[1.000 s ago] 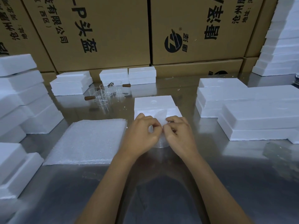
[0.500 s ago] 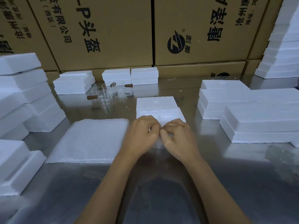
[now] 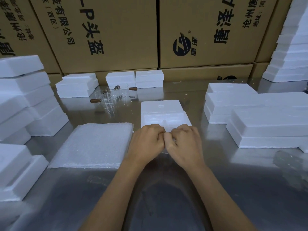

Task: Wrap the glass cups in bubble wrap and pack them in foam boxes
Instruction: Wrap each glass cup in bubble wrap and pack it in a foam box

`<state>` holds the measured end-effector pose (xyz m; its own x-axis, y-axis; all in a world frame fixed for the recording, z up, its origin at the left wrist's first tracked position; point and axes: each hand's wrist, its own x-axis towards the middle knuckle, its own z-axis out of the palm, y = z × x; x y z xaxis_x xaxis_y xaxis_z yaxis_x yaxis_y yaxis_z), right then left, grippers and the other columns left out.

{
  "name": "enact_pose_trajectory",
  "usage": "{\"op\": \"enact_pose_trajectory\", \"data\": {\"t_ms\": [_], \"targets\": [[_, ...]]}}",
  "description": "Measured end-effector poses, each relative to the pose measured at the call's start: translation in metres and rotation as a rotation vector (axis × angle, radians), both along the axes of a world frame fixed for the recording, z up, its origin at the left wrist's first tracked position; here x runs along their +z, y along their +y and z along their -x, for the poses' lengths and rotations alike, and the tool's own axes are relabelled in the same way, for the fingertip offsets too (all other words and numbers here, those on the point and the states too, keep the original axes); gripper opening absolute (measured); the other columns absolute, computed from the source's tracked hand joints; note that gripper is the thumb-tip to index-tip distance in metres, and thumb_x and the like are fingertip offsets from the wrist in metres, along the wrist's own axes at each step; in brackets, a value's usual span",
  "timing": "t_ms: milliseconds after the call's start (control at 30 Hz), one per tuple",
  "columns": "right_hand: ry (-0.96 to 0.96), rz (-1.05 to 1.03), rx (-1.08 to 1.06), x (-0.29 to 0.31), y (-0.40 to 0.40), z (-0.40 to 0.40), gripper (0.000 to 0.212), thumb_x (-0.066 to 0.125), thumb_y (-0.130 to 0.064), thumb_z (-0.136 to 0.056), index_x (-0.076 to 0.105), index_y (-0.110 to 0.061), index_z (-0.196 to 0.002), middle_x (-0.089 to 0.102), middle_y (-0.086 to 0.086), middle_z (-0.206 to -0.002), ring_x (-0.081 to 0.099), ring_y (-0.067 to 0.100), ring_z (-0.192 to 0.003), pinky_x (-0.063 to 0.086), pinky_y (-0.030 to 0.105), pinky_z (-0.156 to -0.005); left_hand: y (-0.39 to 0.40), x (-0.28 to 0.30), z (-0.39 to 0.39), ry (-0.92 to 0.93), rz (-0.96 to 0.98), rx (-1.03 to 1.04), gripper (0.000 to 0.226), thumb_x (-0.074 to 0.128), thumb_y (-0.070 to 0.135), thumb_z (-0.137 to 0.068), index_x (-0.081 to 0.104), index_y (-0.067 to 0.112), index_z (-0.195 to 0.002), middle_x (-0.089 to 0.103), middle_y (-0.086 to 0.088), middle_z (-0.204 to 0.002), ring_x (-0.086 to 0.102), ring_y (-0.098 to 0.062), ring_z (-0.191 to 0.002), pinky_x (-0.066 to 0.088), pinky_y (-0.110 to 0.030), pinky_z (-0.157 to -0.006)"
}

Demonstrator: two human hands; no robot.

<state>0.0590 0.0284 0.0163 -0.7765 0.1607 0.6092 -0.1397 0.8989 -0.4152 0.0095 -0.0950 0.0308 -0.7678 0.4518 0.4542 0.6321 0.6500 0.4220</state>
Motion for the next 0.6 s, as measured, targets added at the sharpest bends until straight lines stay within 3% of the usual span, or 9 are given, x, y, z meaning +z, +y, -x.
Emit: {"op": "enact_pose_trajectory", "data": {"t_ms": [100, 167, 233, 333, 433, 500, 600], "targets": [[0.002, 0.048, 0.005, 0.002, 0.001, -0.001, 0.044, 0.042, -0.024, -0.082, 0.024, -0.025, -0.042, 0.028, -0.01, -0.041, 0.039, 0.015, -0.063, 0.042, 0.035, -0.086, -0.002, 0.001, 0.001, -0.022, -0.213, -0.035, 0.021, 0.046, 0.007, -0.081, 0.063, 0.019, -0.079, 0.061, 0.011, -0.089, 0.055, -0.01, -0.075, 0.042, -0.02, -0.066], [0.054, 0.211, -0.007, 0.005, 0.004, -0.001, 0.038, 0.043, -0.022, -0.08, 0.048, -0.016, -0.043, 0.045, -0.007, -0.044, 0.047, 0.016, -0.062, 0.045, 0.036, -0.081, -0.005, 0.002, 0.003, -0.077, -0.269, -0.069, 0.021, 0.047, 0.012, -0.081, 0.062, 0.024, -0.09, 0.059, 0.015, -0.096, 0.055, -0.008, -0.081, 0.038, -0.011, -0.067], [0.143, 0.378, -0.092, 0.009, 0.009, -0.001, 0.034, 0.044, -0.021, -0.08, 0.063, -0.005, -0.056, 0.062, 0.0, -0.058, 0.055, 0.019, -0.069, 0.047, 0.036, -0.076, -0.009, 0.0, 0.004, -0.132, -0.217, -0.094, 0.024, 0.045, 0.026, -0.083, 0.056, 0.033, -0.103, 0.056, 0.02, -0.104, 0.054, -0.002, -0.092, 0.039, -0.009, -0.073], [0.148, 0.384, -0.3, 0.008, 0.023, 0.0, 0.03, 0.047, -0.024, -0.085, 0.062, -0.01, -0.063, 0.058, -0.003, -0.064, 0.053, 0.025, -0.068, 0.043, 0.034, -0.067, -0.011, -0.004, 0.007, -0.181, -0.078, -0.126, 0.038, 0.046, 0.048, -0.082, 0.044, 0.045, -0.12, 0.047, 0.026, -0.114, 0.046, 0.003, -0.104, 0.044, -0.019, -0.084], [-0.195, 0.32, -0.435, 0.002, 0.037, 0.003, 0.034, 0.047, -0.035, -0.088, 0.054, -0.016, -0.061, 0.056, 0.001, -0.064, 0.054, 0.031, -0.068, 0.042, 0.032, -0.066, -0.006, -0.008, 0.006, -0.175, 0.061, -0.131, 0.054, 0.056, 0.062, -0.079, 0.037, 0.048, -0.127, 0.038, 0.03, -0.115, 0.034, 0.01, -0.102, 0.038, -0.016, -0.08], [-0.325, 0.344, -0.417, -0.002, 0.04, 0.005, 0.039, 0.046, -0.041, -0.089, 0.054, -0.015, -0.061, 0.057, -0.001, -0.062, 0.057, 0.03, -0.07, 0.041, 0.031, -0.065, -0.003, -0.011, 0.005, -0.163, 0.101, -0.111, 0.058, 0.062, 0.063, -0.079, 0.034, 0.049, -0.128, 0.039, 0.028, -0.116, 0.035, 0.008, -0.104, 0.037, -0.02, -0.08], [-0.227, 0.482, -0.349, 0.002, 0.036, 0.005, 0.032, 0.05, -0.038, -0.088, 0.057, -0.017, -0.065, 0.059, -0.007, -0.063, 0.058, 0.024, -0.071, 0.039, 0.03, -0.061, -0.001, -0.008, 0.002, -0.081, 0.016, -0.089, 0.058, 0.069, 0.055, -0.081, 0.037, 0.048, -0.128, 0.041, 0.029, -0.122, 0.039, 0.005, -0.113, 0.035, -0.019, -0.088]]}}
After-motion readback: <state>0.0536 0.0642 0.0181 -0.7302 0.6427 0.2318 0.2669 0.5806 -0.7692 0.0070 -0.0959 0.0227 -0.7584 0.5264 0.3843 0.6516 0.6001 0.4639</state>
